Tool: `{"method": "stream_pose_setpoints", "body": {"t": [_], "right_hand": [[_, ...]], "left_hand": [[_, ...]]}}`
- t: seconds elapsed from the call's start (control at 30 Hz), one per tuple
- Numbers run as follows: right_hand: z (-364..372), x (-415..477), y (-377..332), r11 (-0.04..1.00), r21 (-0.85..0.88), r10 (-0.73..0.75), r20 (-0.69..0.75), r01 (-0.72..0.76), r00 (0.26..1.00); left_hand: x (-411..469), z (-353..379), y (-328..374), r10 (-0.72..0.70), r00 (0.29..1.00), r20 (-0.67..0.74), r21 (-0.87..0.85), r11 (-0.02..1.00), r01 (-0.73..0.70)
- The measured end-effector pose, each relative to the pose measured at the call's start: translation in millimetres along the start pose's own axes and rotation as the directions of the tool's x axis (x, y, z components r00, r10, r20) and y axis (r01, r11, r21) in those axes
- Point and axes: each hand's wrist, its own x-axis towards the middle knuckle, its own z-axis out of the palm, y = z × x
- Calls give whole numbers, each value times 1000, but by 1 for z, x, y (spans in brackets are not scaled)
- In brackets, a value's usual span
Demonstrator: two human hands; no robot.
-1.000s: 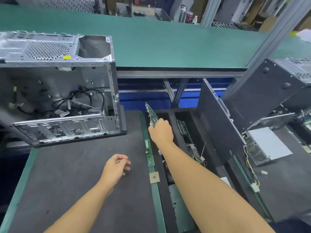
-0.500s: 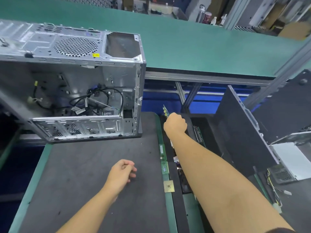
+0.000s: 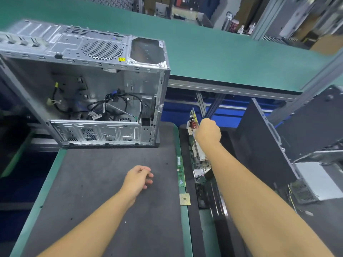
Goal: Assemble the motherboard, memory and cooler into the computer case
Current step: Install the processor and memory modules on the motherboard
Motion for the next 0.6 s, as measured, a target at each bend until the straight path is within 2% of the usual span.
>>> {"method": "stream_pose_setpoints", "body": {"t": [0.3,0.43,0.6], "right_hand": [[-108,-67,6,989,129,-53,-147,73,988],[-140,-108,2,949,246,-170,-126,197,977],[-142,-144,-4,887,407,-211,-68,220,975]], "left_hand": [[-15,-3,9,-34,999,-13,-97,995,33],[-27,-13,7,-73,994,85,-129,988,83],[-40,-38,6,-96,980,174,-224,965,135]]}}
